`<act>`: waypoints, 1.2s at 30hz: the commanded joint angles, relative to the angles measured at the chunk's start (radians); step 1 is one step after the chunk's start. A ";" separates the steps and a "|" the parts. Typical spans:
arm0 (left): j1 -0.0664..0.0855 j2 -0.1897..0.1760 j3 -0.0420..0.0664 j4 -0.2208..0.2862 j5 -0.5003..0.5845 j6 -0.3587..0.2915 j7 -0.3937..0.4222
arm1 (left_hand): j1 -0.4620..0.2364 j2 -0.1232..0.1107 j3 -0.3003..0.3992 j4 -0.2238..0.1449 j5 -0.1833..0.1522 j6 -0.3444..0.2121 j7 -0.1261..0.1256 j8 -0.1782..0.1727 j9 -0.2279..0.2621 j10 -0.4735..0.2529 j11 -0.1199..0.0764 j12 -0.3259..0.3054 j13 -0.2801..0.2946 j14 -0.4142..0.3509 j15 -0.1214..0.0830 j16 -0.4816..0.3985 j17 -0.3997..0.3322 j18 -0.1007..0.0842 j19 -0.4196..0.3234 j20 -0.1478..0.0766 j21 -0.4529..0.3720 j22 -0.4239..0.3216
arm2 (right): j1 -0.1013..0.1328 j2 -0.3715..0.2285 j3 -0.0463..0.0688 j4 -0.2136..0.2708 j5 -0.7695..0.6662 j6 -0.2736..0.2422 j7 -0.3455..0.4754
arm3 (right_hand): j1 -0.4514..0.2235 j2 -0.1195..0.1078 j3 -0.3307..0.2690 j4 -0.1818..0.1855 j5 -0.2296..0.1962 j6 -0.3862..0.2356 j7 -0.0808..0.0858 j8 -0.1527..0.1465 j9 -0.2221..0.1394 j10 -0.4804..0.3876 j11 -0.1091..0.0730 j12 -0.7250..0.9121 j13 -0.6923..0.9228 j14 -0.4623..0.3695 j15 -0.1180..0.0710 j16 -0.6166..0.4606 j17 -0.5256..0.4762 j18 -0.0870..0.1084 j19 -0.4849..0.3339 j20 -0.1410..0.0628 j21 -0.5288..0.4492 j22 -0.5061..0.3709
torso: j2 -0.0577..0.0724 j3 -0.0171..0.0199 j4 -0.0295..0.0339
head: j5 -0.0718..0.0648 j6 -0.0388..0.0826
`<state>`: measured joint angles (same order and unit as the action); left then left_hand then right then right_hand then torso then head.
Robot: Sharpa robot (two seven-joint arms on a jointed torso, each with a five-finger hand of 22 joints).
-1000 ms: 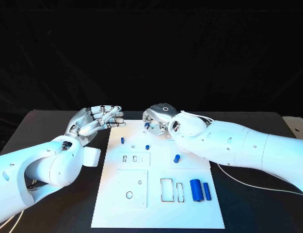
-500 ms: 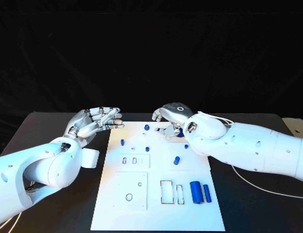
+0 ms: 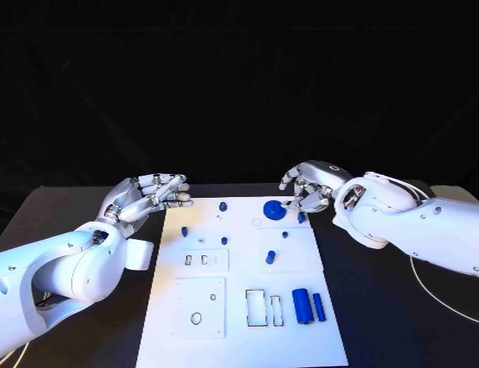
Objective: Assemble the parts on the task board
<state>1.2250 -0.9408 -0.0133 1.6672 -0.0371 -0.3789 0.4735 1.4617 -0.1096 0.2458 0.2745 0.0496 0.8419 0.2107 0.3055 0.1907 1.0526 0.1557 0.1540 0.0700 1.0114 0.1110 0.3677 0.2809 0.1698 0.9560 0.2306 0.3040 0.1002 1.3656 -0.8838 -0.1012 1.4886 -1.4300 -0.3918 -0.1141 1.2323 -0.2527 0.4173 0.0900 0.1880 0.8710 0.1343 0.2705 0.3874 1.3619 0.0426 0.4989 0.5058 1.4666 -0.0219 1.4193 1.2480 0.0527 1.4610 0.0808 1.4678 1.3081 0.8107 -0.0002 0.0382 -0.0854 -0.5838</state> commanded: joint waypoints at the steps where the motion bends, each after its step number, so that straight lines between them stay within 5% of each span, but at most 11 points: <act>1: 0.001 0.003 0.001 0.001 0.002 0.025 0.006 | -0.004 -0.001 0.003 0.003 0.001 -0.003 0.008 -0.005 0.000 0.004 0.006 -0.006 -0.001 0.000 0.004 -0.001 0.002 0.014 0.004 0.000 -0.007 -0.001 | 0.001 -0.003 0.001 -0.002 0.100 0.096 -0.006 | 0.021 0.019 -0.046 0.021 0.005 -0.039 -0.004 0.040 0.030 -0.080 0.002 0.378 0.383 0.055 0.014 0.032 0.050 -0.023 0.024 0.007 0.016 0.141 | -0.001 0.0018 -0.0031 | 0.001 -0.002; 2: 0.001 0.003 0.001 0.001 0.002 0.026 0.006 | -0.004 -0.001 0.003 0.003 0.001 -0.003 0.008 -0.005 0.000 0.004 0.006 -0.006 -0.001 0.000 0.004 -0.001 0.002 0.014 0.004 0.000 -0.007 -0.001 | 0.001 -0.002 0.001 -0.006 0.101 0.102 -0.009 | 0.031 0.031 -0.058 0.034 0.007 -0.061 0.008 0.056 0.041 -0.037 0.014 0.564 0.563 0.060 0.008 0.050 0.084 -0.024 0.032 0.011 0.025 0.155 | -0.001 0.0016 -0.0028 | 0.002 -0.002; 8: 0.001 0.004 0.001 0.000 0.002 0.028 0.006 | -0.004 -0.001 0.003 0.003 0.001 -0.003 0.008 -0.005 0.000 0.004 0.006 -0.006 -0.001 0.000 0.004 -0.001 0.002 0.014 0.004 0.000 -0.007 -0.001 | -0.001 0.022 -0.001 -0.036 0.084 0.125 -0.024 | 0.045 0.035 -0.101 0.061 0.005 -0.101 0.022 0.086 0.055 0.042 0.028 0.821 0.813 0.074 0.019 0.091 0.167 -0.032 0.054 0.024 0.047 0.188 | 0.001 0.0000 -0.0004 | -0.002 -0.005; 36: 0.001 0.006 0.001 -0.006 0.002 0.032 0.003 | -0.004 -0.001 0.003 0.003 0.001 -0.003 0.008 -0.005 0.000 0.004 0.006 -0.006 -0.001 0.000 0.004 -0.001 0.002 0.014 0.004 0.000 -0.007 -0.001 | -0.028 0.144 -0.012 -0.163 0.060 0.147 -0.061 | 0.068 0.053 -0.121 0.077 0.009 -0.128 0.032 0.100 0.058 0.074 0.038 0.899 0.889 0.082 0.030 0.112 0.213 -0.036 0.066 0.034 0.059 0.206 | 0.000 -0.0017 -0.0008 | 0.007 -0.019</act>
<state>1.2247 -0.9373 -0.0134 1.6599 -0.0370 -0.3664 0.4716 1.4617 -0.1096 0.2458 0.2745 0.0496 0.8419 0.2107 0.3055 0.1907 1.0526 0.1557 0.1540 0.0700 1.0114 0.1110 0.3677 0.2815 0.1699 0.9561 0.2306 0.3040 0.1004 1.3398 -0.7410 -0.1116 1.3285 -1.3561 -0.2728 -0.1652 1.2930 -0.1998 0.3005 0.1667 0.1918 0.7500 0.1680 0.3675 0.4462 1.4276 0.0786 1.3932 1.3081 1.4647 0.0017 1.5269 1.3079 0.0265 1.4653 0.1086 1.5238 1.3076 0.8103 -0.0014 0.0375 -0.0787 -0.6024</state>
